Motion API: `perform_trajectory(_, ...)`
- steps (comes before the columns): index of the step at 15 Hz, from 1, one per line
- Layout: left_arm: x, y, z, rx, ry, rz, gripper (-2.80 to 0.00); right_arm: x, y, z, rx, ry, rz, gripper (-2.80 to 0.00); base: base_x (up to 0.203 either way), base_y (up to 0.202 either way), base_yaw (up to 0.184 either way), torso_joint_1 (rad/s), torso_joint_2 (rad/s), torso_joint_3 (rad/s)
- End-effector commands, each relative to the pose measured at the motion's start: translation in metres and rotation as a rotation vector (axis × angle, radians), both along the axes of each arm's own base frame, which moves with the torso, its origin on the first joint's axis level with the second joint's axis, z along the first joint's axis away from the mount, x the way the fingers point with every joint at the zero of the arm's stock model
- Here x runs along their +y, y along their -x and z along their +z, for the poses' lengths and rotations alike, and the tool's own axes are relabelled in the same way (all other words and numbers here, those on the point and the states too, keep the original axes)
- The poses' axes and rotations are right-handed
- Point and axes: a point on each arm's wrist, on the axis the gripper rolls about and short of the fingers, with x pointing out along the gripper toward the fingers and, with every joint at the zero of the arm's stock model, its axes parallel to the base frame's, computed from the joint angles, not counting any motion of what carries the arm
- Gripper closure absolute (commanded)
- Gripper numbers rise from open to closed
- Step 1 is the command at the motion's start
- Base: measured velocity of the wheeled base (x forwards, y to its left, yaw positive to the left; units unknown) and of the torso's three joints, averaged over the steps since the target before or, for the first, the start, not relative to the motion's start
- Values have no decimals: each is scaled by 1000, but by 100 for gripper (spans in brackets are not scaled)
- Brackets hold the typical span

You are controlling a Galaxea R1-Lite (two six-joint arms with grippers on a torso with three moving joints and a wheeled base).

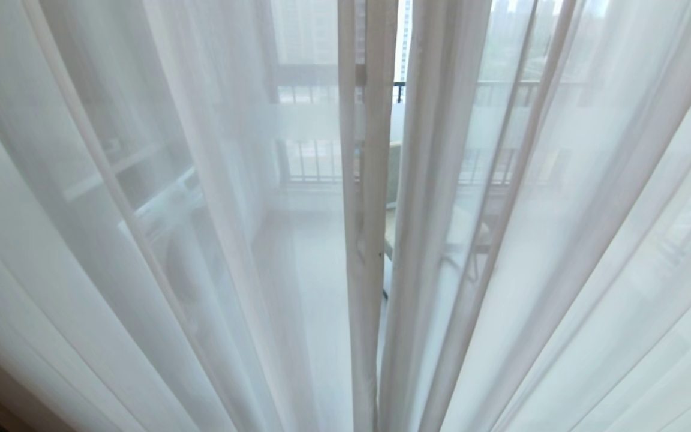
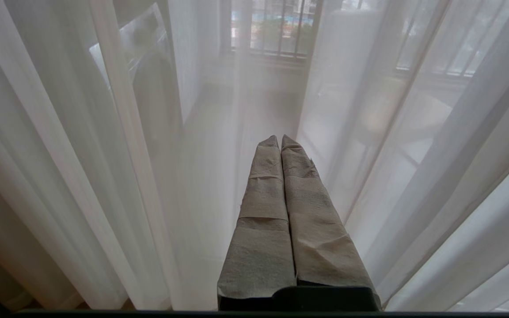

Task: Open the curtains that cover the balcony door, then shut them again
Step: Pull the outer curtains open on both sides

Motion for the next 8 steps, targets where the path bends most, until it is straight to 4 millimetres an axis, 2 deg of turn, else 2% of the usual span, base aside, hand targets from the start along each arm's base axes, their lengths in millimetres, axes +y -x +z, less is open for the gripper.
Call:
perform_trajectory(1,0,0,0,-1,1,1,0,0,0,0,-1,1,2,0,0,0,0,0,0,0)
perform_trajectory(8,0,0,0,-1,1,1,0,0,0,0,-1,1,2,0,0,0,0,0,0,0)
